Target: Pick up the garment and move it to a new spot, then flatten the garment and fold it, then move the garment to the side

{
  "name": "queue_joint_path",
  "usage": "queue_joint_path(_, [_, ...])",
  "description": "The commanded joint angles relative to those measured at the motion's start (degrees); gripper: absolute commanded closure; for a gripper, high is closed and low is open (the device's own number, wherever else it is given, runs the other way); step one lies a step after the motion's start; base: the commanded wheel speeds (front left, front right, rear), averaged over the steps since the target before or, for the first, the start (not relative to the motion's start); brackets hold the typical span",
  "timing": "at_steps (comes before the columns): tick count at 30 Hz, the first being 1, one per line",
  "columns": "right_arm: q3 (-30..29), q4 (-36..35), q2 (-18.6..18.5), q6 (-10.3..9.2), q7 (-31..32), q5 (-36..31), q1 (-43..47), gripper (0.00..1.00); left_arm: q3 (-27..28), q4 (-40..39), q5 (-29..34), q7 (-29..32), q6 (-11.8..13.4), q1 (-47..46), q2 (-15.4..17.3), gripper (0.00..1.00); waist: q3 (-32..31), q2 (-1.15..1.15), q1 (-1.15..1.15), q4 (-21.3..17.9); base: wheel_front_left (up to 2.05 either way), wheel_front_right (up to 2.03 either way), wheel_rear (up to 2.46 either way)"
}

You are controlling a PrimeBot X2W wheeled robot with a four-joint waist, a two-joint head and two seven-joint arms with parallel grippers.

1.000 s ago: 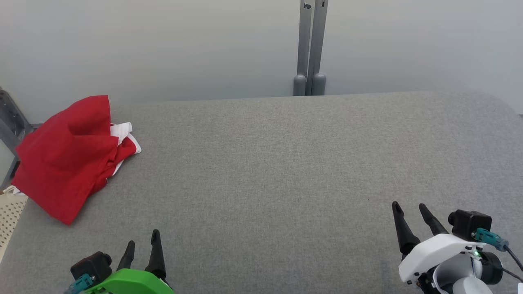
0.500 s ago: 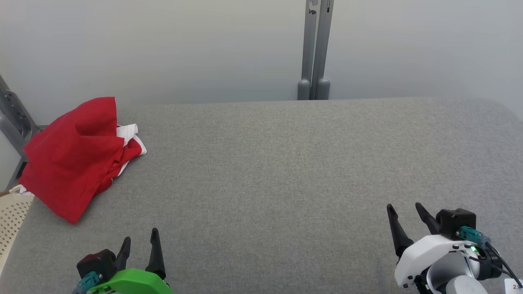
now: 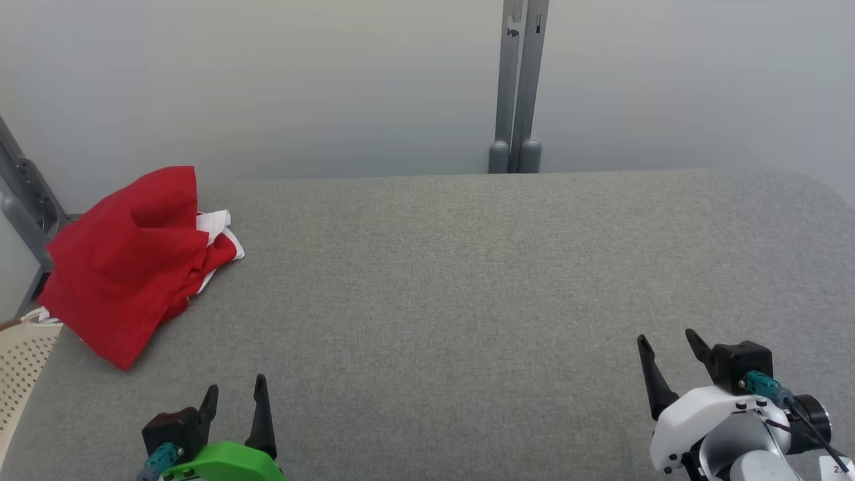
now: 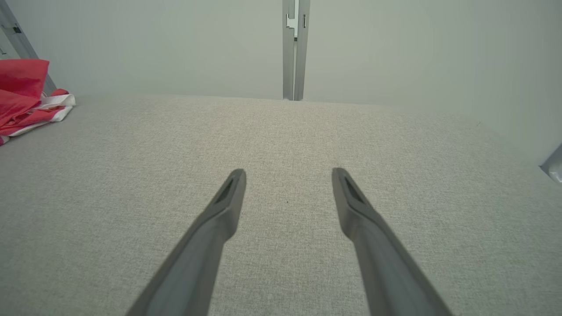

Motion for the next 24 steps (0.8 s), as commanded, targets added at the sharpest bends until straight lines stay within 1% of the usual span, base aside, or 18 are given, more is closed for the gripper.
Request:
queue_joint_path(1, [-0.21,-0.35,-0.33,0.02,-0.50,-1.78,0.02,0.00,-0.45,-0.28,1.40,-0.22,0.54,-0.50,0.50,0.00,-0.30,0.00,0.00,0.00,0.00,0.00,0.00])
queue_joint_path(12, [-0.39,0.11,-0.39,0.02,-1.18,-5.65,0.75,0.00,-2.01,-0.34,4.14,-0.47,1.55,0.40,1.34,0.00,-1.50,0.00,0.00,0.23,0.00,0.00,0.00])
queue_joint_path(18, [-0.54,0.09,-0.41,0.01,-1.43,-8.16,1.05,0.00,-2.94,-0.80,5.57,-0.64,2.51,0.91,1.64,0.00,-2.13,0.00,0.00,0.39,0.00,0.00,0.00])
queue_joint_path(24, [-0.59,0.31,-0.42,0.01,-1.59,-8.44,1.34,0.00,-3.26,-1.15,5.88,-0.49,2.84,0.94,1.87,0.00,-2.47,0.00,0.00,0.49,0.00,0.00,0.00])
